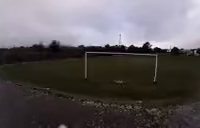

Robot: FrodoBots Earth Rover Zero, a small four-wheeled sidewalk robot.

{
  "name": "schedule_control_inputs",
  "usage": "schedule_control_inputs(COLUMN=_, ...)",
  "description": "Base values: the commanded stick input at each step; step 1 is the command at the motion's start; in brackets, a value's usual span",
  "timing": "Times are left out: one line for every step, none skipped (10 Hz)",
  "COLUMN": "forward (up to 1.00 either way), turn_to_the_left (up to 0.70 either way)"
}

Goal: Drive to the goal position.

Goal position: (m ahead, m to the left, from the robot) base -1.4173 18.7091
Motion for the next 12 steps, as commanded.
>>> schedule_control_inputs(forward=0.0, turn_to_the_left=0.45)
schedule_control_inputs(forward=0.0, turn_to_the_left=0.45)
schedule_control_inputs(forward=0.0, turn_to_the_left=0.28)
schedule_control_inputs(forward=0.0, turn_to_the_left=0.0)
schedule_control_inputs(forward=0.0, turn_to_the_left=0.0)
schedule_control_inputs(forward=-0.23, turn_to_the_left=-0.09)
schedule_control_inputs(forward=-0.67, turn_to_the_left=-0.26)
schedule_control_inputs(forward=-0.7, turn_to_the_left=-0.27)
schedule_control_inputs(forward=-0.7, turn_to_the_left=-0.27)
schedule_control_inputs(forward=-0.7, turn_to_the_left=-0.27)
schedule_control_inputs(forward=-0.7, turn_to_the_left=-0.27)
schedule_control_inputs(forward=-0.7, turn_to_the_left=-0.27)
